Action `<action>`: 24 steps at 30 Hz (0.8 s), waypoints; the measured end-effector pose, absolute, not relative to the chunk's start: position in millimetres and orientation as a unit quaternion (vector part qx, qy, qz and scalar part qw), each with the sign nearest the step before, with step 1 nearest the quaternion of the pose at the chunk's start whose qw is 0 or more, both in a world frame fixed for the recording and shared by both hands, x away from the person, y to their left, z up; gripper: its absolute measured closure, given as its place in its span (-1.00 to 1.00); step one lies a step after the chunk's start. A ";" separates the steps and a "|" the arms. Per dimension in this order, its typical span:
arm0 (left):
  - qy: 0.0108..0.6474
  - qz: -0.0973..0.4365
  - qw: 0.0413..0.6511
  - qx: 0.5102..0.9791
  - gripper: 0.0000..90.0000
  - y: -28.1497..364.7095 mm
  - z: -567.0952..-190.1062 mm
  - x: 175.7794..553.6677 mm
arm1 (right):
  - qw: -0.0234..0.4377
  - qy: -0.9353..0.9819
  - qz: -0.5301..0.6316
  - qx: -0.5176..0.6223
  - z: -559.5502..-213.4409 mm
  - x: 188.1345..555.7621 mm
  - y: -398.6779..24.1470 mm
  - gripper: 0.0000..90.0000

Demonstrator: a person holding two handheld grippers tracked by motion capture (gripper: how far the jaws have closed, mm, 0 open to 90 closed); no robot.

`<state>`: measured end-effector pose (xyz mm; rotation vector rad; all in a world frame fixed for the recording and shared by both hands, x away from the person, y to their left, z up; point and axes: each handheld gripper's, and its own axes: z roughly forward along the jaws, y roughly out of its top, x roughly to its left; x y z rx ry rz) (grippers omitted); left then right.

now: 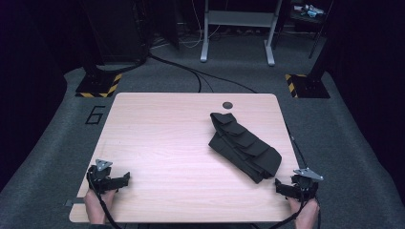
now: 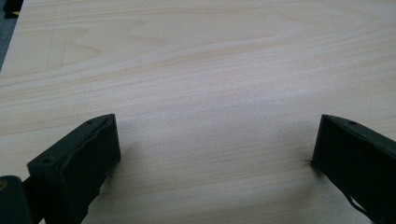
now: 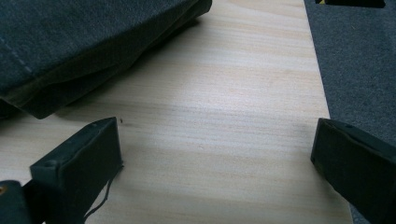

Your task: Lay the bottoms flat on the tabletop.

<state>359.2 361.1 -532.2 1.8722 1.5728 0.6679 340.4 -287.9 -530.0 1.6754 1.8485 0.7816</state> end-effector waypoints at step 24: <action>0.593 0.252 0.299 0.704 -0.98 361.7 -532.3 359.8 | 0.253 0.682 0.283 0.626 -528.8 342.6 -287.5 -1.00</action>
